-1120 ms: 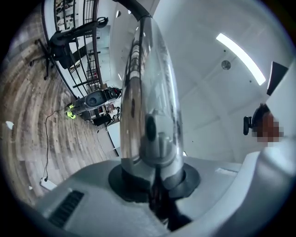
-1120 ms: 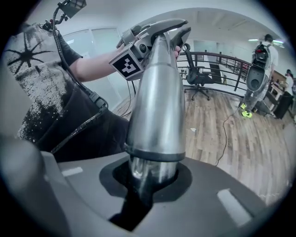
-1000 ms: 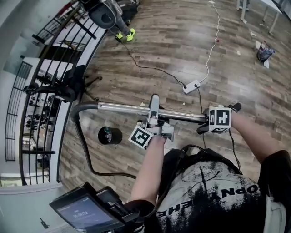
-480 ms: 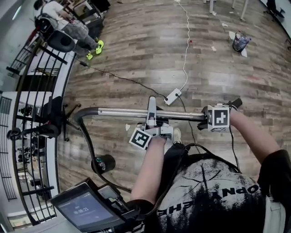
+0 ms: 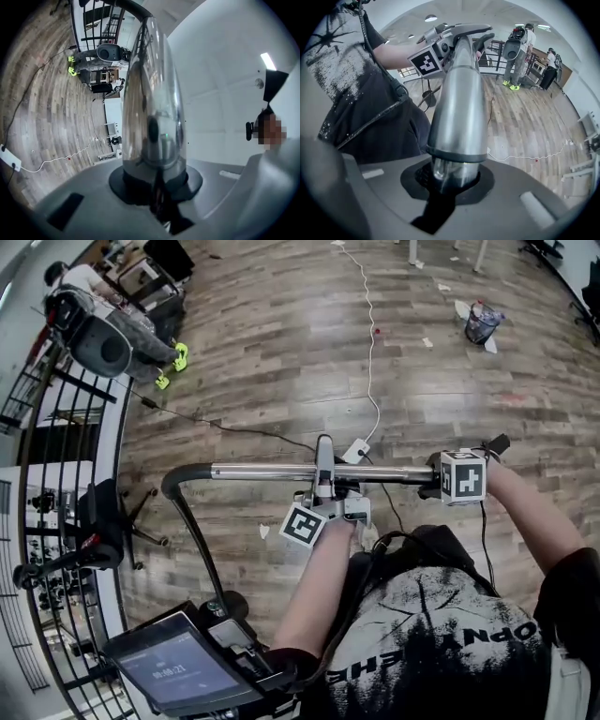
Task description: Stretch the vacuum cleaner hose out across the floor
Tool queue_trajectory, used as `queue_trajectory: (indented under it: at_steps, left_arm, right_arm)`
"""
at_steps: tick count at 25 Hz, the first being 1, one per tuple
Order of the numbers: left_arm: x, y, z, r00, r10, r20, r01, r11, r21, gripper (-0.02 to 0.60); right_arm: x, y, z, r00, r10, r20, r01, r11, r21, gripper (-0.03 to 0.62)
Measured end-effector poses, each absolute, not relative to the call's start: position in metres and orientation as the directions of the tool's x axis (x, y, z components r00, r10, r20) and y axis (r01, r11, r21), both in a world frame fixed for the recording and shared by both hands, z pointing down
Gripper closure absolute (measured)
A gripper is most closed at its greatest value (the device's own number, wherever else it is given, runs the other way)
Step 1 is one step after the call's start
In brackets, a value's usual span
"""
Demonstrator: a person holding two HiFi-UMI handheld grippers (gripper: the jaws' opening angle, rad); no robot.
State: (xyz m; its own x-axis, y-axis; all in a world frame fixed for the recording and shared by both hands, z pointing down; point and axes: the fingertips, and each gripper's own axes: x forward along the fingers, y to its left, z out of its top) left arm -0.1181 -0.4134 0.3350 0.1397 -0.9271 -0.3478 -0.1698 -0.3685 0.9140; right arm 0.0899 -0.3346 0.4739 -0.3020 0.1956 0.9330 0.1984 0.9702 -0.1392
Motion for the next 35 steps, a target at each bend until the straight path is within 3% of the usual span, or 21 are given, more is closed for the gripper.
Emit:
queue_trajectory:
  at_steps: [4, 11, 24, 35]
  left_arm:
    - [-0.116, -0.431, 0.344, 0.114, -0.938, -0.328, -0.131, -0.342, 0.931, 0.534]
    - [-0.129, -0.464, 0.37, 0.002, -0.953, -0.304, -0.062, -0.304, 0.951, 0.538]
    - [-0.082, -0.606, 0.414, -0.207, -0.954, -0.217, -0.078, -0.205, 0.976, 0.543]
    - [-0.059, -0.696, 0.436, -0.307, -0.939, -0.155, -0.062, -0.143, 0.988, 0.543]
  right_arm:
    - [0.097, -0.353, 0.475, -0.276, 0.183, 0.944, 0.194, 0.972, -0.132, 0.52]
    - [0.103, -0.409, 0.481, -0.178, 0.05, 0.983, 0.226, 0.974, -0.008, 0.52]
    - [0.157, -0.6, 0.512, -0.162, 0.017, 0.987, 0.393, 0.918, 0.048, 0.519]
    - [0.185, -0.708, 0.525, -0.146, 0.011, 0.989, 0.46, 0.886, 0.058, 0.519]
